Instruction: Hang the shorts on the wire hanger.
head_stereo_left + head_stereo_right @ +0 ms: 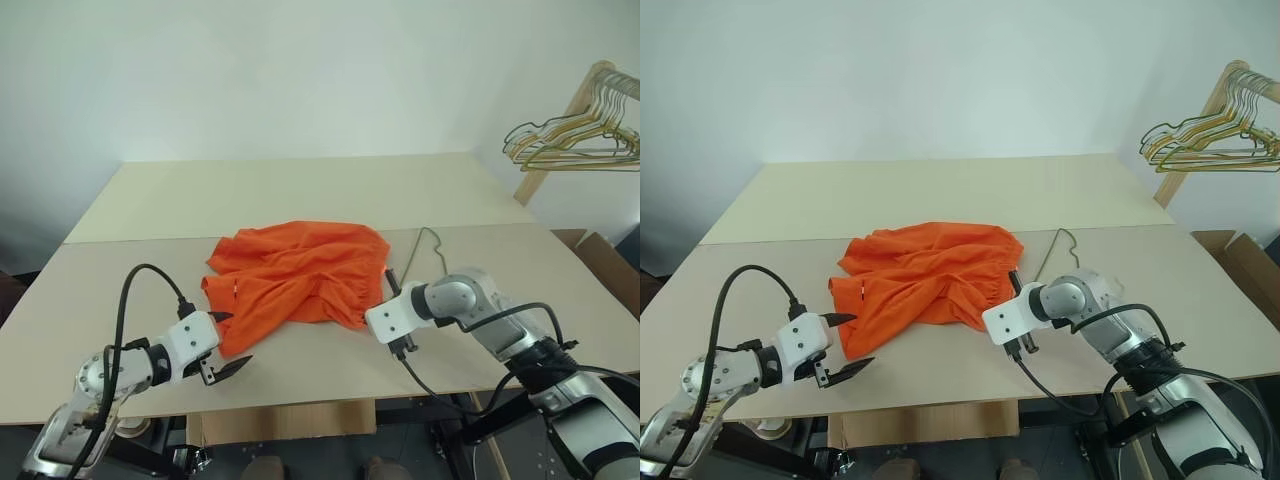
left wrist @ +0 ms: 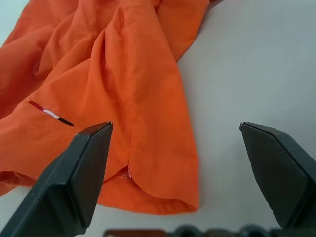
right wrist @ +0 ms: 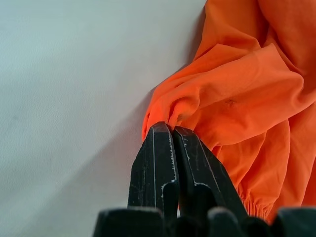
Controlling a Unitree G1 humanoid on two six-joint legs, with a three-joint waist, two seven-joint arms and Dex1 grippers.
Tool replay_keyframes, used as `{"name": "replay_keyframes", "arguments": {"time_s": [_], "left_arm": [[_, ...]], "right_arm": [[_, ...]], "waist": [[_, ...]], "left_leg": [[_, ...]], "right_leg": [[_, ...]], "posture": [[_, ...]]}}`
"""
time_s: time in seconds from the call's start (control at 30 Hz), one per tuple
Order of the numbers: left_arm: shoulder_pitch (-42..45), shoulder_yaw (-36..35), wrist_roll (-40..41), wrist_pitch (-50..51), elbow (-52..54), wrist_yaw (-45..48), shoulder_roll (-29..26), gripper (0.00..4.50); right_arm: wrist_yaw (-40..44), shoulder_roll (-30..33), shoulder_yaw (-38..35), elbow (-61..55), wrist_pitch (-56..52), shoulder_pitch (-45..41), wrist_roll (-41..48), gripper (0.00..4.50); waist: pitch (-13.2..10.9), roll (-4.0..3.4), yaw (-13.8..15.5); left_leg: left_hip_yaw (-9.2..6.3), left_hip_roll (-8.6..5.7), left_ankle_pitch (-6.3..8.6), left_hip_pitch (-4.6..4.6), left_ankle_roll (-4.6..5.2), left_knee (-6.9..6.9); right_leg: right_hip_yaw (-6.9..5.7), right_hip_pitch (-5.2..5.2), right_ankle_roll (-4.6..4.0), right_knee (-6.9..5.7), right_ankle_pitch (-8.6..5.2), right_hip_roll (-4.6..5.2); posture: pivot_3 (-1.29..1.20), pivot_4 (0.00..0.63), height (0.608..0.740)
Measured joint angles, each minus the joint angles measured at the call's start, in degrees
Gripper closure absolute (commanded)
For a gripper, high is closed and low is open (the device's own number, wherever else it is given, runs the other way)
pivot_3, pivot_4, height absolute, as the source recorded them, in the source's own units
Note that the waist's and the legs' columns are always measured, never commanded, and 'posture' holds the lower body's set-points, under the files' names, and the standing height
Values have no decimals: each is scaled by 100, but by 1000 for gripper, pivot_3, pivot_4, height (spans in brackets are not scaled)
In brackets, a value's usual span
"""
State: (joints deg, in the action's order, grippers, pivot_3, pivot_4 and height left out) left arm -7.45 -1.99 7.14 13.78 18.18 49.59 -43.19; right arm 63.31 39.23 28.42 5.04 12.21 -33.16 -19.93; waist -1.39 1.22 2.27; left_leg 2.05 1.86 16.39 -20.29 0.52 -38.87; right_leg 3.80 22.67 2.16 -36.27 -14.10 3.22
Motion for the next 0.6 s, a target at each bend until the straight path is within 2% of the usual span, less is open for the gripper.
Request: {"name": "replay_keyframes", "arguments": {"time_s": [0.17, 0.2, 0.3, 0.6], "left_arm": [[294, 317, -32, 830, -337, -64, 25, 0], [329, 321, -5, 937, -383, -69, 46, 191], [476, 326, 50, 1152, -499, -66, 119, 886], [658, 550, 133, 1209, -674, -13, 123, 3826]], "right_arm": [[-26, -45, -2, -165, -168, 58, -6, 4454], [-26, -48, -2, -217, -204, 86, -6, 4488], [-28, -58, -2, -265, -277, 99, -6, 4500], [-89, -60, -4, -306, -394, 127, -9, 4500]], "waist": [[0, 0, -8], [0, 0, -8], [0, 0, -8], [3, -4, -15]], "left_leg": [[-1, 0, 0, -1, 0, 0], [-1, 0, 0, -1, 0, 0], [-1, 0, 0, 1, 0, -1], [-1, 0, -1, 10, -1, -2]], "right_leg": [[0, 0, 1, -1, 0, -1], [0, 1, 1, 0, 0, -1], [0, -1, 1, -2, 0, -1], [0, -7, 0, -7, 0, -1]], "posture": [[87, 0, 740], [85, 0, 740], [82, 0, 740], [73, 0, 740]]}}
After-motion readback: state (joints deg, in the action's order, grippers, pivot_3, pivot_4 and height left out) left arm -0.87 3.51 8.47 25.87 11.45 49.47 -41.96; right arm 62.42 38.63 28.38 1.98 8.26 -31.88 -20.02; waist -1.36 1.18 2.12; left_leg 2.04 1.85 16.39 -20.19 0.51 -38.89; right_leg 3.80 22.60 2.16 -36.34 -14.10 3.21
